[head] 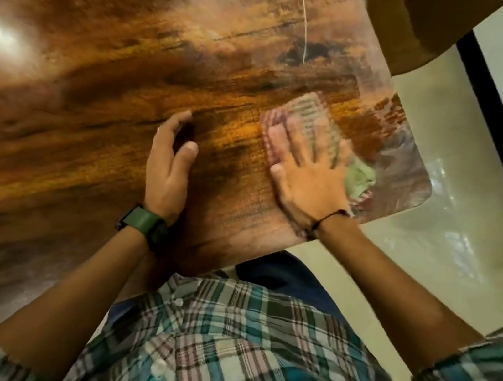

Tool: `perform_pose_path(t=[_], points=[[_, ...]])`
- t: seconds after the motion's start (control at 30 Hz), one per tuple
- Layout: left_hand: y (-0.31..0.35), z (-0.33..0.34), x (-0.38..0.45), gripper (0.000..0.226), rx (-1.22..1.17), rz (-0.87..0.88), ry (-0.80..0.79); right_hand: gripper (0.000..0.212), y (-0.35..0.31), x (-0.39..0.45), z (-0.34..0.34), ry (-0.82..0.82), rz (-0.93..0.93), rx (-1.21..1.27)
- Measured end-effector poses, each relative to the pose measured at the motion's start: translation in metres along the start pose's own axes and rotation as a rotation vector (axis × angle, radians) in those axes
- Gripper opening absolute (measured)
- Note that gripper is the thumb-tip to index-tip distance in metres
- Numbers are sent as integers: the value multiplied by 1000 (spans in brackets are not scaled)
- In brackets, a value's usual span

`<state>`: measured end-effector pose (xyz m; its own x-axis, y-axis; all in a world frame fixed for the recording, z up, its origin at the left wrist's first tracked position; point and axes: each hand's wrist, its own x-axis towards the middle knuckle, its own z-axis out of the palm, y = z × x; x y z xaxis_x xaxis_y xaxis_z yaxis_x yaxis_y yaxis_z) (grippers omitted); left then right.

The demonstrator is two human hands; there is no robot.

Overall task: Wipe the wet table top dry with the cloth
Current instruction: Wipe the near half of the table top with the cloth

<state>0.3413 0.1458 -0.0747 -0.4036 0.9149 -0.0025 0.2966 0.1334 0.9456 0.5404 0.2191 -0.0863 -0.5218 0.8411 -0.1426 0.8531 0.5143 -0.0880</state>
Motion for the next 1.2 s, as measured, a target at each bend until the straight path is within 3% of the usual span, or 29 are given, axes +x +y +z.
perform_pose_path(t=[0.07, 0.1, 0.17, 0.23, 0.3, 0.43, 0.5, 0.57, 0.73, 0.83, 0.9, 1.07, 1.13, 1.2], points=[[5, -6, 4, 48, -151, -72, 17, 55, -66, -18, 7, 3, -272, 52], [7, -11, 6, 41, -114, -90, 12, 53, -95, -27, 8, -51, -376, 63], [10, -22, 8, 32, 83, -89, -29, 54, -123, -34, 8, -113, -461, 19], [14, -32, 9, 29, 263, -41, -119, 52, -107, -34, 9, -54, -502, 17], [19, -33, 12, 28, 344, 8, -179, 49, -68, -36, 14, -1, -435, -8], [22, -32, 11, 31, 337, 36, -170, 51, 14, -42, 10, 49, -67, -101], [18, -32, 9, 31, 325, 40, -159, 54, 17, -44, 3, 5, 58, -57], [15, -30, 8, 32, 315, 37, -144, 55, -18, -46, 5, -13, 70, -51], [19, -32, 14, 32, 399, 88, -254, 51, -149, -64, 21, -80, -580, -64], [24, -35, 21, 30, 487, 120, -375, 49, -134, -62, 19, 14, -671, -8], [29, -34, 22, 30, 504, 122, -377, 46, -90, -63, 24, 77, -564, -9], [34, -15, 17, 33, 482, 158, -359, 53, 53, -55, 10, 63, 51, -68], [32, -2, 17, 39, 484, 185, -381, 54, 63, -49, 2, 41, 212, -30], [33, 13, 16, 40, 471, 219, -378, 59, 29, -46, 0, 16, 224, -29]])
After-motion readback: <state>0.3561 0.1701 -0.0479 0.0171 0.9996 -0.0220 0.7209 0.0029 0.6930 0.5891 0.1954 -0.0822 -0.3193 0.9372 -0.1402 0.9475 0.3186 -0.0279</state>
